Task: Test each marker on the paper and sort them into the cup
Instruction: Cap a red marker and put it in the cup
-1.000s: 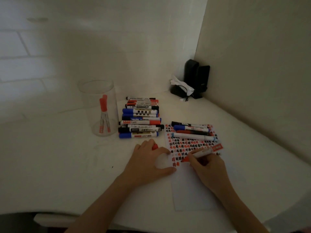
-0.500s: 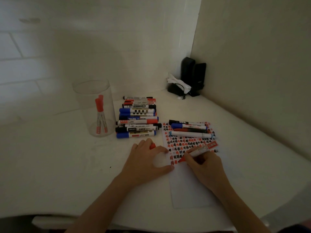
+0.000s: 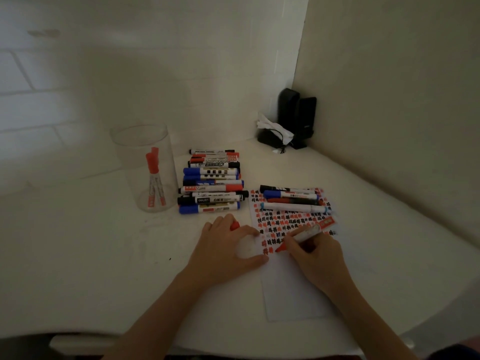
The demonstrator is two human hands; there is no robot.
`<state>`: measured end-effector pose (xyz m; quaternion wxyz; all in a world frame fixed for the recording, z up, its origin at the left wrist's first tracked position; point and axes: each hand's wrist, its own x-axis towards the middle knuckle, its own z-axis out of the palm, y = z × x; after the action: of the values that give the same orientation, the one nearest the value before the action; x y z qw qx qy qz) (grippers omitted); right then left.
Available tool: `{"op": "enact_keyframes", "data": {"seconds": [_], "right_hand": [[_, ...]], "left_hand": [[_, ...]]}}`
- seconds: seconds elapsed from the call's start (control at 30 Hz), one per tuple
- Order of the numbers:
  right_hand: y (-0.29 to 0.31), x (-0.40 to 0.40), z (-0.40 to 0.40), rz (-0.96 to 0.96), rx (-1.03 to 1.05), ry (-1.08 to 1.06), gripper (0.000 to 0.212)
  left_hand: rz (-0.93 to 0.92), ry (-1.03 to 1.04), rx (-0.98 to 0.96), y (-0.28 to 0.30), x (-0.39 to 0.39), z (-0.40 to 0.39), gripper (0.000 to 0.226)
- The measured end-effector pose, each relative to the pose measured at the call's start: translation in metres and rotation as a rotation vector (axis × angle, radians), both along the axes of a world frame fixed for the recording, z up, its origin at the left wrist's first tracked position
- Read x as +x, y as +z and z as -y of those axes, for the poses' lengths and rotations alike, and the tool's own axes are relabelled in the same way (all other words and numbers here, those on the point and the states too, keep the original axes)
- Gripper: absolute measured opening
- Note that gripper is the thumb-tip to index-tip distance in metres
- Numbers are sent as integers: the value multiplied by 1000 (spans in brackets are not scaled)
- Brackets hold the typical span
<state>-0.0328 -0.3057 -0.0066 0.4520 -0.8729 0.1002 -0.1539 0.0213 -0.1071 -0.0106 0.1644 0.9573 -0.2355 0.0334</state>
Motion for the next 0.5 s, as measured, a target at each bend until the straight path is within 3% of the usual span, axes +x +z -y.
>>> {"op": "enact_keyframes", "data": {"seconds": [0.17,0.3,0.5], "right_hand": [[-1,1,0,-5,7,-21,16],[1,1,3,-37,83,-57,22],[10,-1,5,-23,322,-106,19]], "left_hand": [[-22,-27,-49,0,1,-1,51],[-197,9,-474,1,3,-7,32],[-252,8,-859,2,9,-26,48]]}}
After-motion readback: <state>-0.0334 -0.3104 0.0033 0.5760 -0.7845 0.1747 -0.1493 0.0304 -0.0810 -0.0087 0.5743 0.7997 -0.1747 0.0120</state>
